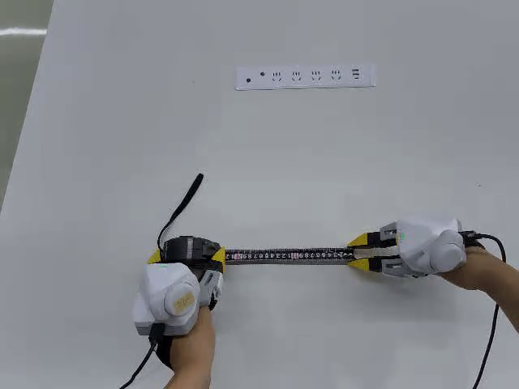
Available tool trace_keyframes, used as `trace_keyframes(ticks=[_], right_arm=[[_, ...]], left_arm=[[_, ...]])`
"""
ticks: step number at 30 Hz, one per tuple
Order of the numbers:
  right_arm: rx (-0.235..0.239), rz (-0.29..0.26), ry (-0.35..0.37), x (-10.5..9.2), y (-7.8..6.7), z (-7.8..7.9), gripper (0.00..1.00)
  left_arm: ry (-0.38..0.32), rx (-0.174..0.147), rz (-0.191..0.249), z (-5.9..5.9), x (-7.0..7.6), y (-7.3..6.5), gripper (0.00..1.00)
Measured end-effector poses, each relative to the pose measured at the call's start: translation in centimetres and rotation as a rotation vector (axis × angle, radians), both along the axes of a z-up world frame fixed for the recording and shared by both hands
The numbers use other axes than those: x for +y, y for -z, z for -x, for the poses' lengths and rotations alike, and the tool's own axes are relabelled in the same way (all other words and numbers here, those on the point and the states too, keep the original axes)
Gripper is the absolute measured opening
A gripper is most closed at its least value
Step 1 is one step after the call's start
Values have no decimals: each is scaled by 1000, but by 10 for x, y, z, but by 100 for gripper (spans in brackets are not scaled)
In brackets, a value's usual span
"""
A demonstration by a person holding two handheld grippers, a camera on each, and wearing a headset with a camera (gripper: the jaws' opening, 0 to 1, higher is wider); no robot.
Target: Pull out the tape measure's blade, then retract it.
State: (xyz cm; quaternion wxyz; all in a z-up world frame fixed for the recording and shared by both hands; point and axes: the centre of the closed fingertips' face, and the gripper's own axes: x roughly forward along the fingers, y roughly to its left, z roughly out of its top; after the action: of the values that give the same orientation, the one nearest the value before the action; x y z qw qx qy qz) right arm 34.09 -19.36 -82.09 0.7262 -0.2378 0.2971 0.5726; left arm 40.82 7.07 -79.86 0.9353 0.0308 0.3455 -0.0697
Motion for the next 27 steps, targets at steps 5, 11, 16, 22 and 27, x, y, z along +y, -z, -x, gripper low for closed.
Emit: trace_keyframes(ticks=[5, 11, 16, 22, 27], right_arm=[[-1, 0, -2, 0, 0, 0, 12], [0, -1, 0, 0, -1, 0, 12], [-2, 3, 0, -1, -1, 1, 12], [-6, 3, -2, 1, -1, 1, 12], [-12, -3, 1, 3, -4, -1, 12]], left_arm=[[6, 10, 4, 1, 0, 1, 61], [6, 13, 3, 1, 0, 1, 60], [12, 33, 24, 2, 1, 1, 60], [18, 35, 31, 3, 2, 1, 60], [22, 34, 36, 3, 2, 1, 60]])
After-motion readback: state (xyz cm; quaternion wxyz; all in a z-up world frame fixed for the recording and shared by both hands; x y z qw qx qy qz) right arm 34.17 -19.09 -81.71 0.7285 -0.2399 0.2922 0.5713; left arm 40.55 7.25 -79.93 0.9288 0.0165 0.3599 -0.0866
